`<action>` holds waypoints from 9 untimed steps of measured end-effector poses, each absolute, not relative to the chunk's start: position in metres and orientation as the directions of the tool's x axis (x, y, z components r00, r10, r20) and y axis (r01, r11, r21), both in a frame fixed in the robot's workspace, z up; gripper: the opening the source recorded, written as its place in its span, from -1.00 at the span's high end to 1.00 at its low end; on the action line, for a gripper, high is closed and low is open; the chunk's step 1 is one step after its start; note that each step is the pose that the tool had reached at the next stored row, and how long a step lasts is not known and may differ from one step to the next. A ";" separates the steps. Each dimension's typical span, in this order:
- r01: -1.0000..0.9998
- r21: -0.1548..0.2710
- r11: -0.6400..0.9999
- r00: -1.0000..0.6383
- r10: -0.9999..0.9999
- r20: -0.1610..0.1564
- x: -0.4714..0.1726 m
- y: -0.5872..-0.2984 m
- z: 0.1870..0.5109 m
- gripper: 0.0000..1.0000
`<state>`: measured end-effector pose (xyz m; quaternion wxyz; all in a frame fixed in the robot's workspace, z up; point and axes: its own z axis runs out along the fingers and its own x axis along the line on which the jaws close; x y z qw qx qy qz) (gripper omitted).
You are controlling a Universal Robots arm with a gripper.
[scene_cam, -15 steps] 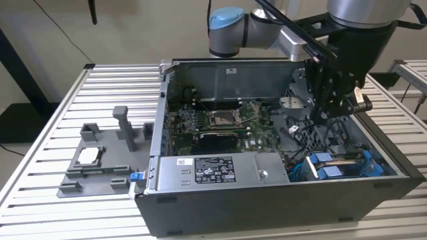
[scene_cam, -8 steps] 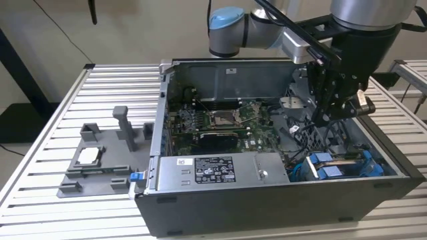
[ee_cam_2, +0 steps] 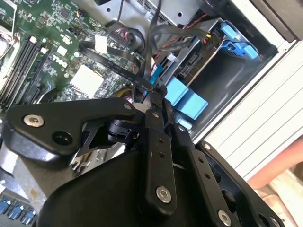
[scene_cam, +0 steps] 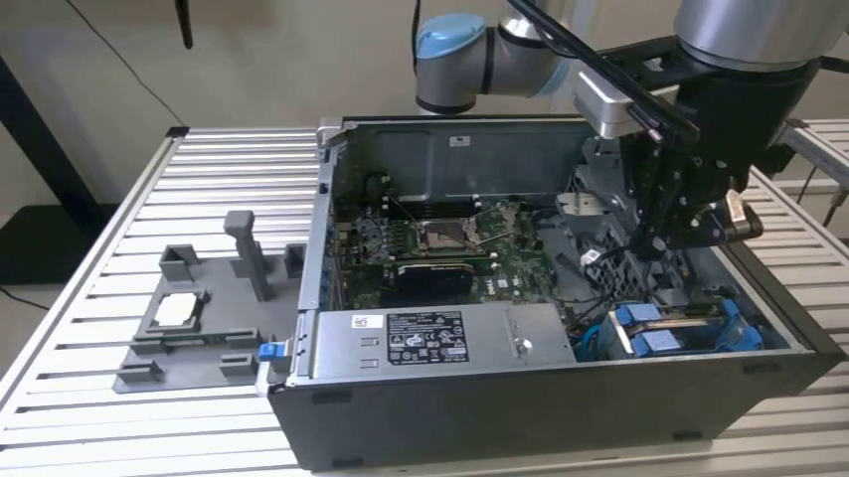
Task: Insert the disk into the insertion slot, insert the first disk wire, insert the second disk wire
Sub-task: 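Insert the second disk wire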
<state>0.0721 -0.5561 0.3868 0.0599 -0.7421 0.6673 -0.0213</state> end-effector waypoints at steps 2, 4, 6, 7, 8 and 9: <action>-0.988 -0.115 -0.102 0.108 -0.993 -0.049 0.074 -0.558 0.386 0.69; -0.988 -0.114 -0.101 0.107 -0.993 -0.049 0.076 -0.561 0.386 0.69; -0.989 -0.112 -0.100 0.106 -0.993 -0.049 0.077 -0.563 0.385 0.69; -0.989 -0.112 -0.100 0.106 -0.993 -0.049 0.077 -0.564 0.385 0.69; -0.989 -0.111 -0.099 0.105 -0.993 -0.049 0.078 -0.565 0.384 0.69; -0.989 -0.111 -0.098 0.104 -0.993 -0.049 0.078 -0.566 0.384 0.69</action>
